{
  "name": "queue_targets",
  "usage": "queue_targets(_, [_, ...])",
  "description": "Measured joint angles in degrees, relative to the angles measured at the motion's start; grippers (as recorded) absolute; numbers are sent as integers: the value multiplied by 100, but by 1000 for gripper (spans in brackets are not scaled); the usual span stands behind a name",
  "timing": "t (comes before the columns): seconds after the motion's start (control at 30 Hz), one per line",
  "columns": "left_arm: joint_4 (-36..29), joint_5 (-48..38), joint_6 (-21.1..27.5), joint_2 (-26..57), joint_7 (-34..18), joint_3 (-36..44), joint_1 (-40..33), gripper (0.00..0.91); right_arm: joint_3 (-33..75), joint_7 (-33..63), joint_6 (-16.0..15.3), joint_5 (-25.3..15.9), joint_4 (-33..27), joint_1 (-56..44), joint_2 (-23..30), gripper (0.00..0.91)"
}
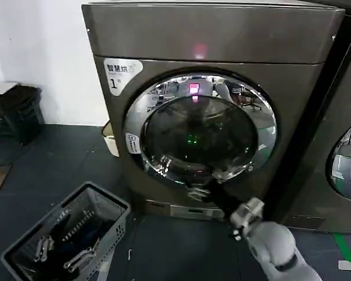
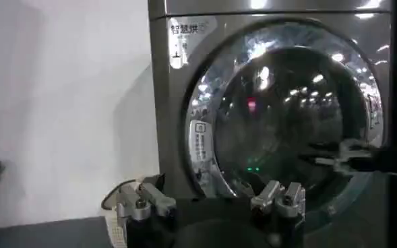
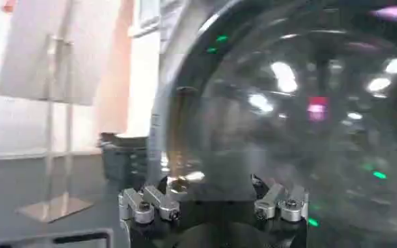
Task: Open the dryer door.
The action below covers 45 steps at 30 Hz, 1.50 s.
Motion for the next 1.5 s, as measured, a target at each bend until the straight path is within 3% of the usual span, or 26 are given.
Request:
queue_targets(0.5, [0, 173, -39, -40, 154, -22, 36, 907, -1280, -15, 167, 105, -1839, 1835, 615, 907])
queue_targets(0.67, [0, 174, -73, -59, 131, -12, 24, 907, -1297, -87, 201, 406, -2029, 2114, 746, 907])
queue_targets(1.23, [0, 196, -39, -72, 48, -40, -55, 907, -1534, -661, 174, 714, -2492, 2553, 978, 907])
queue_targets(1.5, [0, 241, 760, -6, -36, -262, -248, 907, -1360, -1253, -229, 1011, -2313, 2456, 829, 907])
